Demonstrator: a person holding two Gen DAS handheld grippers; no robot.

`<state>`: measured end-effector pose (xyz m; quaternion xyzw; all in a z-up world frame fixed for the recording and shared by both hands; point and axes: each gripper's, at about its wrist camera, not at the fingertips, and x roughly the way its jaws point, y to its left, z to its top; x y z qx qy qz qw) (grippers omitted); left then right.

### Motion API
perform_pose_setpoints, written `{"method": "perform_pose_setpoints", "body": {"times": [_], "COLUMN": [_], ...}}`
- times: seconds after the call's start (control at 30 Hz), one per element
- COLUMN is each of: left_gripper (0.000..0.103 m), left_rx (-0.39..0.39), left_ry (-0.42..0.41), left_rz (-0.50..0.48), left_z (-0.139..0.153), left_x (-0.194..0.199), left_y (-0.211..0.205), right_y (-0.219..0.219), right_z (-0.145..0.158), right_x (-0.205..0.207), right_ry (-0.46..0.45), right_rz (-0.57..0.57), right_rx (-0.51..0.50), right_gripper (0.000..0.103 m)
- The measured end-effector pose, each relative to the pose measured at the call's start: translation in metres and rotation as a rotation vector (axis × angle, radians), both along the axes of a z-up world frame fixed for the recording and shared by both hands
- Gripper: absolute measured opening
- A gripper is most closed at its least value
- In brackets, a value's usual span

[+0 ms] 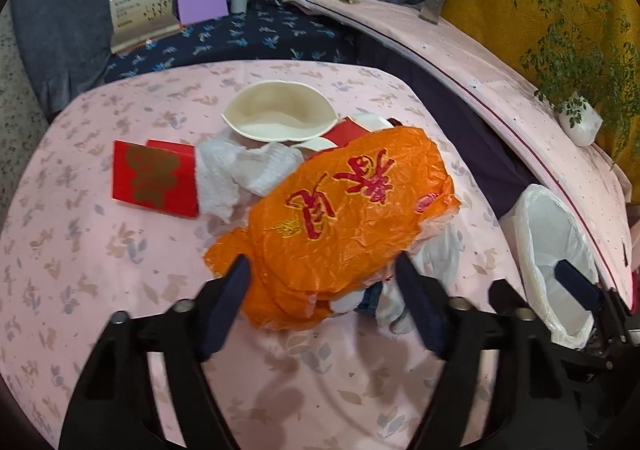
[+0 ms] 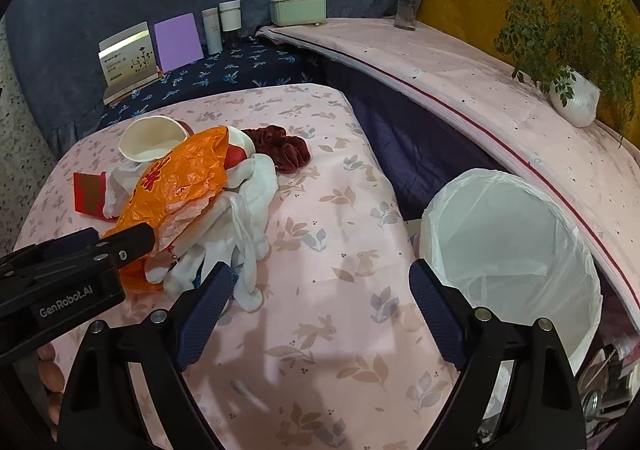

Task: Collect trash
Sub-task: 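Move both tools forward toward the orange bag and white gloves, then grasp the orange plastic bag with the left tool while the right tool grasps a white glove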

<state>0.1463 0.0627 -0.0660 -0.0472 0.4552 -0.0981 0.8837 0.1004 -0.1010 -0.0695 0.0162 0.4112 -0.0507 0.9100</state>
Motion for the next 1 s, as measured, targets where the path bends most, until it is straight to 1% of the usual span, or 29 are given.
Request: {"method": "perform_pose_setpoints", "body": {"times": [0.03,0.07,0.1,0.13,0.23,0.27,0.3,0.37,0.4,0.53,0.57,0.6,0.63,0.67,0.7,0.73,0.83,1.0], "left_gripper": [0.051,0.038,0.031,0.025,0.011,0.009,0.008,0.007,0.007,0.006,0.006,0.006,0.006,0.006,0.006,0.006,0.006,0.006], "left_rx": [-0.004,-0.010,-0.014,-0.014,-0.025,-0.021,-0.019,-0.016,-0.018,-0.018,-0.009,-0.001,0.004,0.005,0.004,0.005,0.011,0.002], "left_ry": [0.007,0.007,0.006,0.006,-0.014,-0.023,-0.028,-0.037,-0.043,-0.055,-0.058,-0.061,-0.061,-0.059,-0.058,-0.059,-0.071,-0.096], "left_rz": [-0.005,-0.012,-0.021,-0.026,-0.018,-0.015,-0.013,-0.001,0.005,0.036,0.040,0.041,0.043,0.043,0.043,0.043,0.038,0.028], "left_z": [-0.001,-0.001,0.000,0.001,0.009,0.012,0.014,0.018,0.021,0.026,0.026,0.027,0.026,0.026,0.026,0.026,0.030,0.042], "left_x": [0.002,0.002,0.003,0.003,0.001,0.001,0.001,0.001,0.000,0.002,0.003,0.003,0.003,0.004,0.003,0.003,-0.001,-0.009], "left_y": [0.000,0.000,0.001,0.002,0.010,0.011,0.013,0.018,0.021,0.032,0.033,0.034,0.034,0.034,0.035,0.035,0.032,0.026], "right_y": [0.001,0.003,0.005,0.007,0.013,0.016,0.018,0.022,0.024,0.031,0.032,0.034,0.036,0.038,0.039,0.039,0.039,0.030], "right_z": [-0.002,-0.003,-0.004,-0.005,-0.007,-0.009,-0.010,-0.012,-0.013,-0.020,-0.022,-0.024,-0.027,-0.029,-0.030,-0.029,-0.019,0.011], "right_x": [0.001,0.003,0.005,0.007,0.013,0.016,0.018,0.024,0.027,0.039,0.041,0.045,0.047,0.050,0.051,0.050,0.043,0.026], "right_ry": [0.002,0.004,0.004,0.004,0.011,0.015,0.017,0.024,0.028,0.040,0.044,0.050,0.056,0.063,0.070,0.069,0.029,-0.046], "right_rz": [0.006,0.012,0.016,0.023,0.050,0.058,0.064,0.079,0.086,0.106,0.110,0.115,0.119,0.122,0.121,0.122,0.124,0.114], "right_rx": [0.002,0.001,-0.001,0.001,0.013,0.015,0.019,0.035,0.046,0.076,0.081,0.083,0.084,0.085,0.084,0.088,0.091,0.104], "right_gripper": [0.082,0.082,0.082,0.081,0.070,0.068,0.066,0.057,0.056,0.045,0.038,0.035,0.025,0.012,0.006,0.003,0.003,0.003]}}
